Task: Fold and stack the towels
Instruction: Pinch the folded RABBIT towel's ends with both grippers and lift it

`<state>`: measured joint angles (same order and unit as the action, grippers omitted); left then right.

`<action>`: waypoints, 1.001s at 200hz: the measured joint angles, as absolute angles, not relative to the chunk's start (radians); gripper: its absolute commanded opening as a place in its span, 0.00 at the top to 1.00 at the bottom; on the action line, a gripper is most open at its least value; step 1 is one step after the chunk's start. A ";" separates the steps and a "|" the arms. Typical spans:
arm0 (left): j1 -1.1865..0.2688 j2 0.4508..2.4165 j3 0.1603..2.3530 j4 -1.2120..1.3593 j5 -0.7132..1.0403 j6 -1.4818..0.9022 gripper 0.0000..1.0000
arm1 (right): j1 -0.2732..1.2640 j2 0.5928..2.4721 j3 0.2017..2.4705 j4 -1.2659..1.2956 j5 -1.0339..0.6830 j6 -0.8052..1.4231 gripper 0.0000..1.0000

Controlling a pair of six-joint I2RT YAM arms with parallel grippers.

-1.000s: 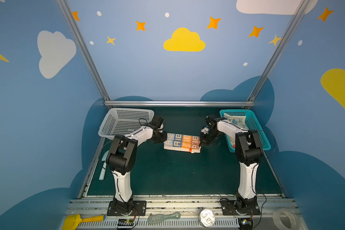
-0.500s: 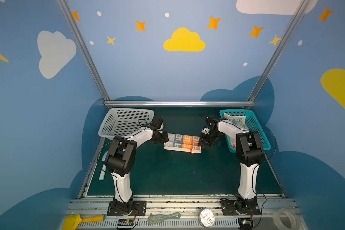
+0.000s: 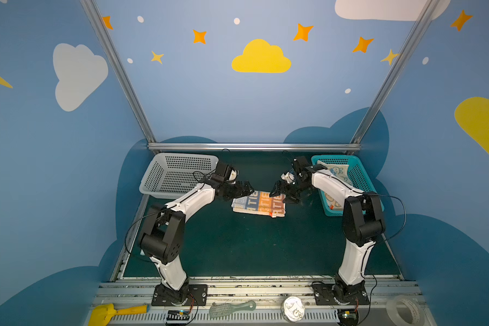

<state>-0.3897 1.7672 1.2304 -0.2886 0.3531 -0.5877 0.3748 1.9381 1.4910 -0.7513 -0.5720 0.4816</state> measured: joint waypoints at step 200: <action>-0.470 1.778 1.144 -0.284 0.334 -0.649 0.00 | 0.308 1.946 1.358 -0.677 -0.623 0.440 0.11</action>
